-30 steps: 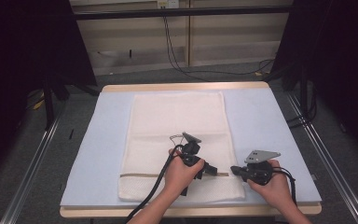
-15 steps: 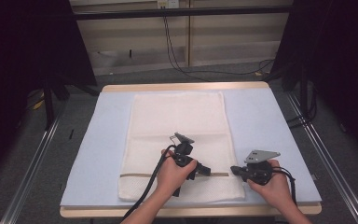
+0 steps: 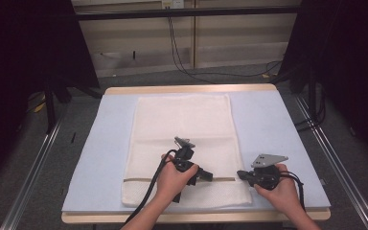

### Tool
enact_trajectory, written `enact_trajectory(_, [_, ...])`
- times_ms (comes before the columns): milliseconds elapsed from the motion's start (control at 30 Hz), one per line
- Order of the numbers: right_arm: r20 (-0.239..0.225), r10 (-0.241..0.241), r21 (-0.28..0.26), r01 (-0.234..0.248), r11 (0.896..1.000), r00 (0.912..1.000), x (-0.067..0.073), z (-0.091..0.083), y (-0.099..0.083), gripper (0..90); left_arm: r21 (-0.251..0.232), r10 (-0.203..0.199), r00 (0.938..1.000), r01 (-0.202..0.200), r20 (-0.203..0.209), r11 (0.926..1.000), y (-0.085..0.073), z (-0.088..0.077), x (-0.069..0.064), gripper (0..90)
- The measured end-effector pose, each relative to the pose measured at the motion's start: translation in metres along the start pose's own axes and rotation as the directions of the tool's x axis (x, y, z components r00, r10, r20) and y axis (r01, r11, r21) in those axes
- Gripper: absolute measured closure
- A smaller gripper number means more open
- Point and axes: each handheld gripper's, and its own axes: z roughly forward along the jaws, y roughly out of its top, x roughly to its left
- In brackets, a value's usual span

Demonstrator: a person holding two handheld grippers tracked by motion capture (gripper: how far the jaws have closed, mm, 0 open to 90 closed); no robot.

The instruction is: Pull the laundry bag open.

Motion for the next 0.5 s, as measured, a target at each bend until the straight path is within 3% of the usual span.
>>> enact_trajectory(433, [0.002,-0.004,0.005,0.004,1.000,1.0000,0.0009,-0.0001,0.0005,90.0,0.004,0.006,1.0000,-0.006,-0.001,1.0000,-0.0021,-0.0045,0.0030,87.3])
enact_trajectory(500, [0.007,-0.025,0.009,0.024,1.000,0.9997,0.0018,0.0001,0.0014,90.0,0.004,0.005,1.0000,-0.005,0.001,1.0000,-0.0022,-0.0047,0.0033,87.3])
